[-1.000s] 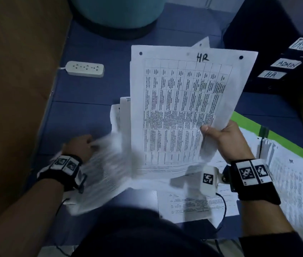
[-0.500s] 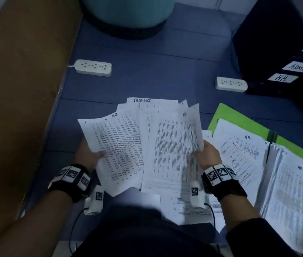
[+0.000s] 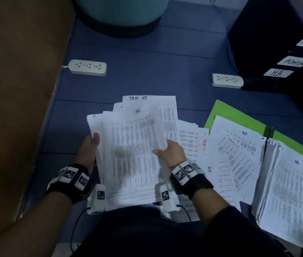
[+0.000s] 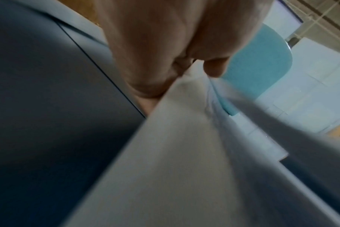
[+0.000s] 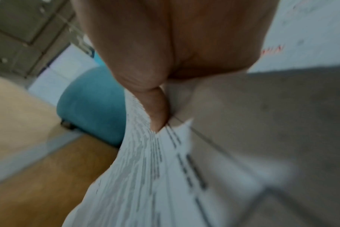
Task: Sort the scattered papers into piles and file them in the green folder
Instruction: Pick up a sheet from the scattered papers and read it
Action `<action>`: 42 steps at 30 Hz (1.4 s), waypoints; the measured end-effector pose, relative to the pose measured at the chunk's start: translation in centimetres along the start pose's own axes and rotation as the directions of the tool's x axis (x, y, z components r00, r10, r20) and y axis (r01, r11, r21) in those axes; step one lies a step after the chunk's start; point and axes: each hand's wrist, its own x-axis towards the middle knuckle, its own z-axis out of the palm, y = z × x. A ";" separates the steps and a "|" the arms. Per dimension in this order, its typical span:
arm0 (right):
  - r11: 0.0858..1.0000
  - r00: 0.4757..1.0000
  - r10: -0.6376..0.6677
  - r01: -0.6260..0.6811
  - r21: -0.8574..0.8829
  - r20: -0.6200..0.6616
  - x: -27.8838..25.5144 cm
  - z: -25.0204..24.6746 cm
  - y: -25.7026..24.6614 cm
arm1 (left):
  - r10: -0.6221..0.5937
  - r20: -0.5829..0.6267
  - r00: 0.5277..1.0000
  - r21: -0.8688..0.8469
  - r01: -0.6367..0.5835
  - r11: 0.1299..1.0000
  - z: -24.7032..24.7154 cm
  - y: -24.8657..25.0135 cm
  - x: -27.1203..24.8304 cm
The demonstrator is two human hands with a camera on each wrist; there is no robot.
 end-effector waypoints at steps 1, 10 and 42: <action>0.998 0.999 0.020 -0.018 -0.054 0.041 0.2 0.8 0.0 | 0.003 0.031 1.000 0.047 -0.005 0.999 0.0 -0.3 0.0; 0.893 0.912 0.178 -0.307 -0.328 -0.369 3.2 -0.8 0.7 | 0.047 0.004 0.999 0.242 -0.047 0.969 -1.3 -2.1 0.8; 1.000 1.000 0.008 -0.008 0.000 -0.008 -2.3 -3.8 4.0 | 0.053 0.000 0.999 0.081 -0.052 0.995 2.3 -0.6 0.7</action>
